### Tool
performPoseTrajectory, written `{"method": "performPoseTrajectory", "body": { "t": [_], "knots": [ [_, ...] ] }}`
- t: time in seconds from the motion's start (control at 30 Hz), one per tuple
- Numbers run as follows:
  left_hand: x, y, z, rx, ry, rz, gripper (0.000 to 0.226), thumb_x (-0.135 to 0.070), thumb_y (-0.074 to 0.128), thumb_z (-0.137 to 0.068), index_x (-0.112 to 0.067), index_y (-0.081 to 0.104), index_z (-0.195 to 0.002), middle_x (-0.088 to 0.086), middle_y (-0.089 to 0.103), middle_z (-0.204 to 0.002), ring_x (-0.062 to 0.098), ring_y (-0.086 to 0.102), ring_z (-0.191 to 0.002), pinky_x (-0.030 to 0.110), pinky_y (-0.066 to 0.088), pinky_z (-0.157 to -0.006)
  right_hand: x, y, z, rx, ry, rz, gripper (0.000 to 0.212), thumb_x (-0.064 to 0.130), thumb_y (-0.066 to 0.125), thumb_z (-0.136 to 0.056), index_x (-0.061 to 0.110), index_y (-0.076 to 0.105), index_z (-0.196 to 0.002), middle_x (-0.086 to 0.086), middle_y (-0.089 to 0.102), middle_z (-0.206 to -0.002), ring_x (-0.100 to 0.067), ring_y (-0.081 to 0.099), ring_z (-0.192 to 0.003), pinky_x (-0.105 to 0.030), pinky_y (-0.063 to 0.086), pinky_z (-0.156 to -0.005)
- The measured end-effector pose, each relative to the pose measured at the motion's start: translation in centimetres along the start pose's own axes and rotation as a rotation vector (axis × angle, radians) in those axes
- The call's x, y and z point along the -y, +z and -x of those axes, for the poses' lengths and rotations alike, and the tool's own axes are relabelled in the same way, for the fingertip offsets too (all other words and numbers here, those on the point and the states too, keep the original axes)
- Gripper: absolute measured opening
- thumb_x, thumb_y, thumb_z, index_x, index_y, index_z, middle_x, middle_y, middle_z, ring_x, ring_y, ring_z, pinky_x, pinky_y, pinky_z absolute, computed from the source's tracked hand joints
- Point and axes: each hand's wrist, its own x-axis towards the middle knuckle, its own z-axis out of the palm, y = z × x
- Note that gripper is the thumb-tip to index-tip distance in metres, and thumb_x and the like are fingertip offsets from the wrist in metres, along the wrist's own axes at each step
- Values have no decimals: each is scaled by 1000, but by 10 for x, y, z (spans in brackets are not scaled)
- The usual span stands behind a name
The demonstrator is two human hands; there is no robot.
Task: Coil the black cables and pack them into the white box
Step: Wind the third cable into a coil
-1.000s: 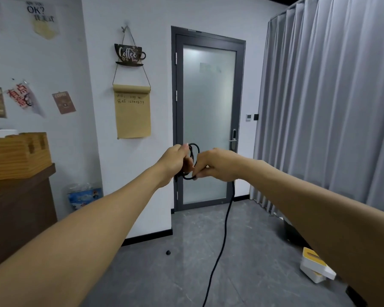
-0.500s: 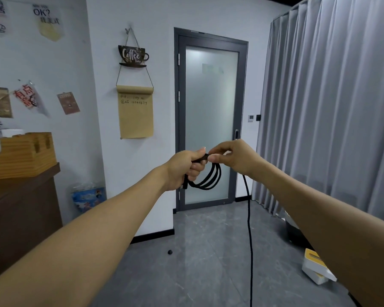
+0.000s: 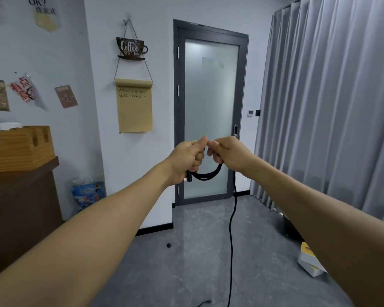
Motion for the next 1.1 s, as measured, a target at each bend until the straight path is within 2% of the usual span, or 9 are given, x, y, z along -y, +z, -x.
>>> {"method": "performPoseTrajectory", "body": {
  "t": [0.07,0.17,0.27,0.4,0.57,0.67,0.8,0.93,1.1],
  "knots": [
    [5,0,1,-28,8,-15,33,-38,40,-100,-9,50,-89,-10,28,-47,5,20,-39,15,22,-37,-2,3,2,36,16,-10,39,33,39,-100,7,62,-83,1,56,-59,-1,36,-35,-10,31,-41],
    [12,-6,3,-98,-4,19,42,-35,38,-101,-18,33,-63,-11,26,-43,4,18,-37,16,18,-37,-12,3,5,44,80,-137,31,29,47,-98,6,66,-91,1,69,-75,-7,32,-43,-18,30,-44],
    [11,-18,3,-174,-25,38,43,-34,38,-101,-20,29,-61,-13,26,-41,3,18,-35,15,16,-37,-25,-4,6,-35,148,-241,17,23,56,-94,11,66,-87,-1,68,-77,-9,37,-49,-19,35,-47],
    [9,-34,1,-337,-64,135,40,-31,40,-101,-19,32,-64,-13,25,-39,3,17,-33,15,15,-35,-44,-7,10,-150,203,-143,17,24,60,-92,13,66,-81,1,59,-64,-11,43,-54,-19,36,-50],
    [13,-53,1,-535,-115,219,36,-29,44,-99,-17,36,-66,-12,28,-36,5,18,-32,17,15,-35,-66,-11,19,-269,316,-172,11,19,64,-89,9,65,-83,-2,58,-63,-14,43,-54,-22,35,-50],
    [13,-58,1,-644,-150,208,36,-29,44,-98,-17,36,-64,-10,30,-36,8,18,-33,19,16,-37,-71,-8,24,-295,321,-99,10,19,66,-87,10,67,-84,-1,59,-66,-11,48,-56,-19,36,-50],
    [14,-60,-4,-741,-140,80,37,-31,42,-96,-16,31,-64,-2,29,-55,15,20,-43,23,16,-47,-56,3,18,-249,188,205,13,7,60,-86,8,70,-78,0,64,-69,-16,57,-65,-24,45,-58],
    [14,-50,-10,-721,-56,-59,45,-39,37,-99,-15,30,-62,0,30,-60,17,25,-50,26,22,-49,-20,13,7,-116,37,468,19,4,53,-81,9,67,-70,-5,67,-73,-24,61,-68,-31,52,-62],
    [11,-27,-7,-544,2,-98,40,-31,31,-102,-16,33,-65,-2,30,-58,14,22,-49,26,20,-48,13,26,-6,81,-105,453,20,17,61,-87,3,64,-72,-4,61,-70,-19,53,-66,-33,48,-65]
  ]
}}
